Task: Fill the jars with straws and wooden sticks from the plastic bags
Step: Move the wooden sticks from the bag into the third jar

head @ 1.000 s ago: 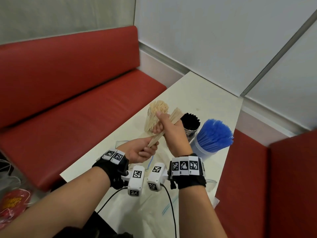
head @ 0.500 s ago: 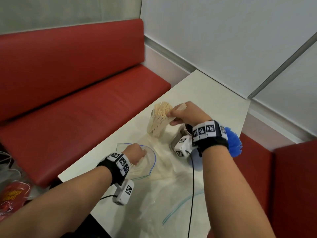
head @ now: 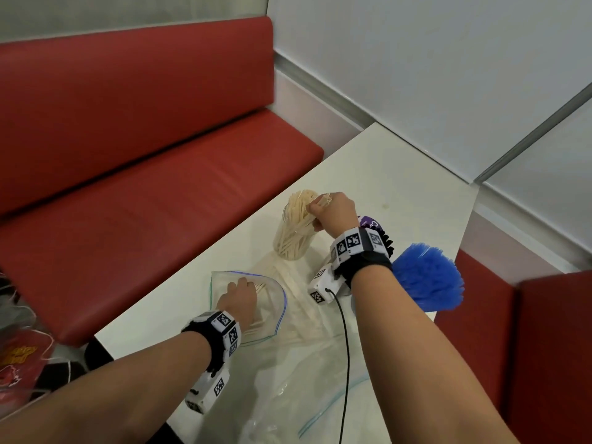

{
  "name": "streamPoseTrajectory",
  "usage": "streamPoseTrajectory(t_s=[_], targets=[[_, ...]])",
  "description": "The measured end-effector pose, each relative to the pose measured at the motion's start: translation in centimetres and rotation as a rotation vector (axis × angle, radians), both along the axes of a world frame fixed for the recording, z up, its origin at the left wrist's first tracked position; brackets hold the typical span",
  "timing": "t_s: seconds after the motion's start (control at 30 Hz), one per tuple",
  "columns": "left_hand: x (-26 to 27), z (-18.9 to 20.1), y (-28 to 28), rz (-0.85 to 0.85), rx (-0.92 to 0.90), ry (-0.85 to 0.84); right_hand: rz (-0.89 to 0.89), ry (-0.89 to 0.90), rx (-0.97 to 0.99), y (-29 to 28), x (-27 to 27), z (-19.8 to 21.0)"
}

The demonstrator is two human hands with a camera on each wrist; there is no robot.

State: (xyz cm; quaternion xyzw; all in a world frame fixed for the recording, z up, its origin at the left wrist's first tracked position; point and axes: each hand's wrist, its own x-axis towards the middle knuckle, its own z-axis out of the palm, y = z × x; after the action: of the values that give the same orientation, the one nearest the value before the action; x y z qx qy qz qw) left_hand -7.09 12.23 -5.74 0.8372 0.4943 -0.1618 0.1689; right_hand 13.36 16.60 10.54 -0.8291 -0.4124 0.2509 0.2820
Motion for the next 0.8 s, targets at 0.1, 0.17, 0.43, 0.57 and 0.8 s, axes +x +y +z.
streamPoseTrajectory(t_s=[0.1,0.17,0.43,0.57,0.8], targets=[[-0.3,0.0,0.2,-0.004,-0.009,-0.020,-0.006,-0.078,0.053,0.5,-0.4,-1.6],[-0.2,0.0,0.3,0.002,-0.017,-0.018,-0.007,-0.091,0.185,0.7,-0.9,-2.5],[0.4,-1.3,-0.1,-0.042,0.118,0.208,0.239,-0.499,0.151,0.6,-2.8,-5.9],[0.0,-1.6,0.3,0.026,0.091,0.211,0.283,-0.536,-0.093,0.0,-2.9,-7.6],[-1.2,-1.6,1.2,0.044,0.054,0.082,0.383,-0.669,-0.081,0.0,-3.4,-7.4]])
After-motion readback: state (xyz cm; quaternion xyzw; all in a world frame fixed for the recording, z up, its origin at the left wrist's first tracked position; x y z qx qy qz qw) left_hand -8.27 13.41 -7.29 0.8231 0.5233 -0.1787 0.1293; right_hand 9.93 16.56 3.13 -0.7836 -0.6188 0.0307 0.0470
